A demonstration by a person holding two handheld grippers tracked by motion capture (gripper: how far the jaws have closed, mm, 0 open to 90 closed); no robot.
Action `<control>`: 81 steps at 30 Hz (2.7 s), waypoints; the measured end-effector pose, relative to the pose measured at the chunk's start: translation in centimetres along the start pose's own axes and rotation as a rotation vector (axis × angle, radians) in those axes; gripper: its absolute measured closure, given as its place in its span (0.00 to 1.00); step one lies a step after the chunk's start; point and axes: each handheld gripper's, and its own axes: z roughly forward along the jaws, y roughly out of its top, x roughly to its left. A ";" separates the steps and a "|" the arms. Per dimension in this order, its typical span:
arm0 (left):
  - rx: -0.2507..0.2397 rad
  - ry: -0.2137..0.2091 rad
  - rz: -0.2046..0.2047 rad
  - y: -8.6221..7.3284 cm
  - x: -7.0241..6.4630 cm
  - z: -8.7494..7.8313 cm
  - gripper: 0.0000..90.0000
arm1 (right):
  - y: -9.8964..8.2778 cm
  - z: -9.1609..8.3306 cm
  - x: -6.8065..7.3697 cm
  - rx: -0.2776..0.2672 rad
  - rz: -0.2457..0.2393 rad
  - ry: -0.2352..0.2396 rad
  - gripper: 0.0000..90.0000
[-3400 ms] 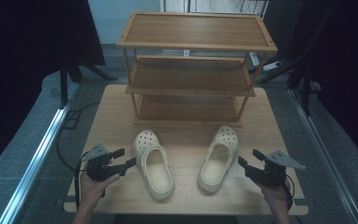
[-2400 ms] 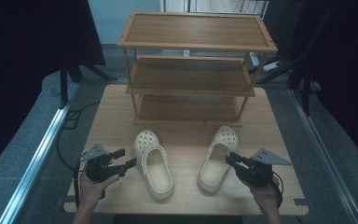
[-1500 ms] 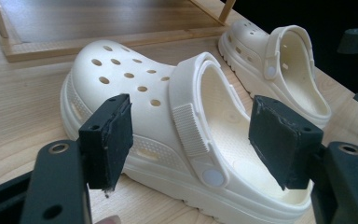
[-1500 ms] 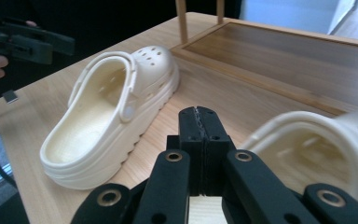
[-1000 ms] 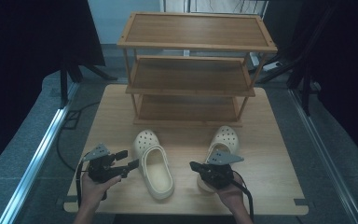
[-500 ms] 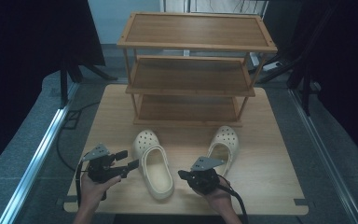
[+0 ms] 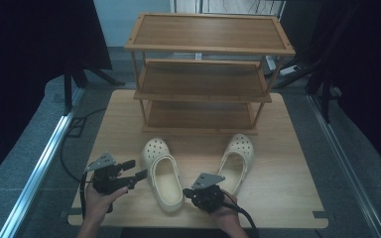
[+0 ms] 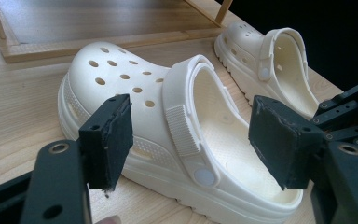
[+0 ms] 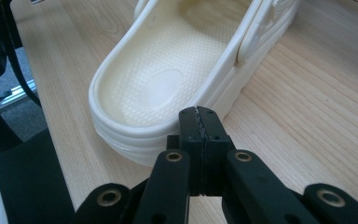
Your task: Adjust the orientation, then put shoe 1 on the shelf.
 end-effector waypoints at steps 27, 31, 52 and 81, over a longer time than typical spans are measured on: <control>-0.004 0.029 -0.034 0.0 1.3 -1.2 0.35 | 3.7 7.0 5.4 -0.074 -0.068 0.170 0.98; -0.004 0.042 -0.039 0.0 1.4 -1.3 0.35 | 3.5 6.0 5.0 -0.108 -0.049 0.162 0.97; 0.010 0.108 -0.024 0.0 1.5 -1.7 0.35 | -0.4 -4.9 -2.3 -0.268 0.052 -0.012 0.65; 0.219 0.306 -0.001 -1.5 2.4 3.8 0.55 | -1.7 -5.5 -3.8 -0.246 0.104 -0.050 0.60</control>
